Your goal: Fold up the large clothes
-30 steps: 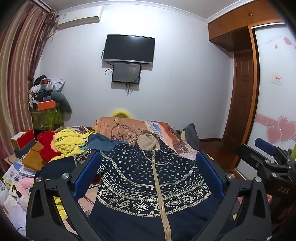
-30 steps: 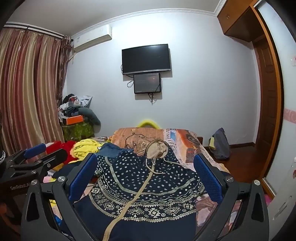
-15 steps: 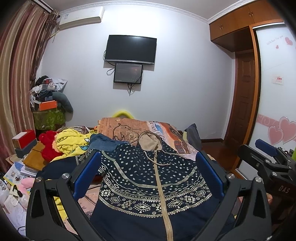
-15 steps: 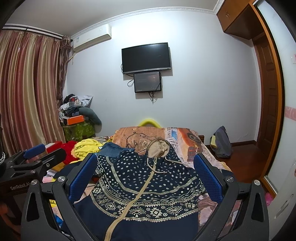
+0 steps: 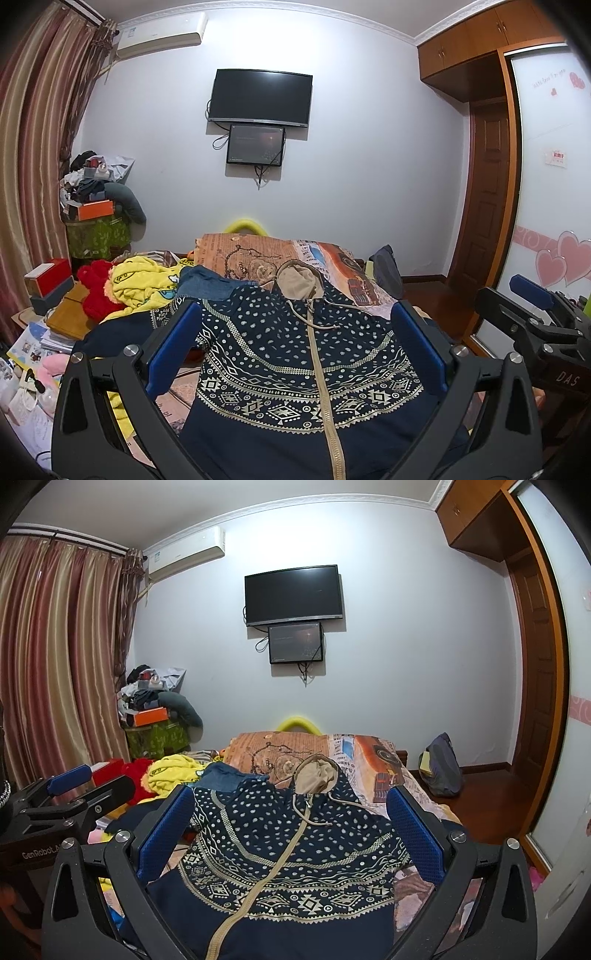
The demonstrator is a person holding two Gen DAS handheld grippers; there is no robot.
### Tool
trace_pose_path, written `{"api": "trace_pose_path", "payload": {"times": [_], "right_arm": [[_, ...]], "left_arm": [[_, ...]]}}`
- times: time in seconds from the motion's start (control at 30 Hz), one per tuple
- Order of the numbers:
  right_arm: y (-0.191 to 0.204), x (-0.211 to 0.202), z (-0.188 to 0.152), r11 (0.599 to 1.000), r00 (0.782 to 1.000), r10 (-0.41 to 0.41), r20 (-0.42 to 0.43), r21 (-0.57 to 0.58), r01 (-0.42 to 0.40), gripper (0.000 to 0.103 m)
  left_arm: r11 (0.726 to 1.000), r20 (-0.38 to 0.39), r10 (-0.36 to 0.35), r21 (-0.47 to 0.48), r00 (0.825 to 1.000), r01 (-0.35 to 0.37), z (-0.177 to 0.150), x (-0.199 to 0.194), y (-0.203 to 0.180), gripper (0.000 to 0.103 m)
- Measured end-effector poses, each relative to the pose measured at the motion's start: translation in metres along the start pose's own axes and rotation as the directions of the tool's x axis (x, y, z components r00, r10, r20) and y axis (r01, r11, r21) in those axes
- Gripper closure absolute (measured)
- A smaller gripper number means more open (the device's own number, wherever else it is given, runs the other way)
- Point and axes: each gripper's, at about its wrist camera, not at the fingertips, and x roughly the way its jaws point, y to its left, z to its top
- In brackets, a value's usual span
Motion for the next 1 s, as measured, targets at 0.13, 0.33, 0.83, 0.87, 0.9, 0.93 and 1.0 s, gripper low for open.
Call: {"api": "trace_pose_path", "payload": {"times": [0.13, 0.33, 0.83, 0.87, 0.9, 0.93, 1.0], "right_arm": [[0.0010, 0.0000, 0.0000, 1.000, 1.000, -0.002, -0.002, -0.001, 0.002, 0.000], [0.0015, 0.0000, -0.0009, 1.000, 1.000, -0.003, -0.005, 0.002, 0.003, 0.000], [-0.0008, 0.0013, -0.0013, 1.000, 1.000, -0.009, -0.016, 0.006, 0.009, 0.000], [-0.0008, 0.0013, -0.0014, 1.000, 1.000, -0.010, -0.017, 0.006, 0.011, 0.000], [-0.0009, 0.0012, -0.0015, 1.000, 1.000, -0.011, -0.016, 0.006, 0.011, 0.000], [-0.0006, 0.0021, -0.0011, 1.000, 1.000, -0.011, -0.018, 0.006, 0.012, 0.000], [-0.0011, 0.0033, -0.0013, 1.000, 1.000, -0.012, -0.023, 0.006, 0.012, 0.000]], "left_arm": [[1.000, -0.001, 0.001, -0.001, 1.000, -0.001, -0.0015, 0.0011, -0.0003, 0.000], [1.000, -0.006, -0.004, -0.004, 1.000, 0.004, -0.0028, 0.0024, -0.0005, 0.000], [1.000, -0.001, -0.010, 0.007, 1.000, 0.010, -0.0021, 0.0023, -0.0058, 0.000], [1.000, 0.000, -0.011, 0.006, 1.000, 0.011, -0.0021, 0.0024, -0.0059, 0.000], [1.000, -0.001, -0.012, 0.005, 1.000, 0.012, -0.0023, 0.0025, -0.0062, 0.000], [1.000, -0.001, -0.013, 0.006, 1.000, 0.013, -0.0026, 0.0028, -0.0064, 0.000], [1.000, -0.001, -0.011, 0.006, 1.000, 0.011, -0.0031, 0.0030, -0.0063, 0.000]]}}
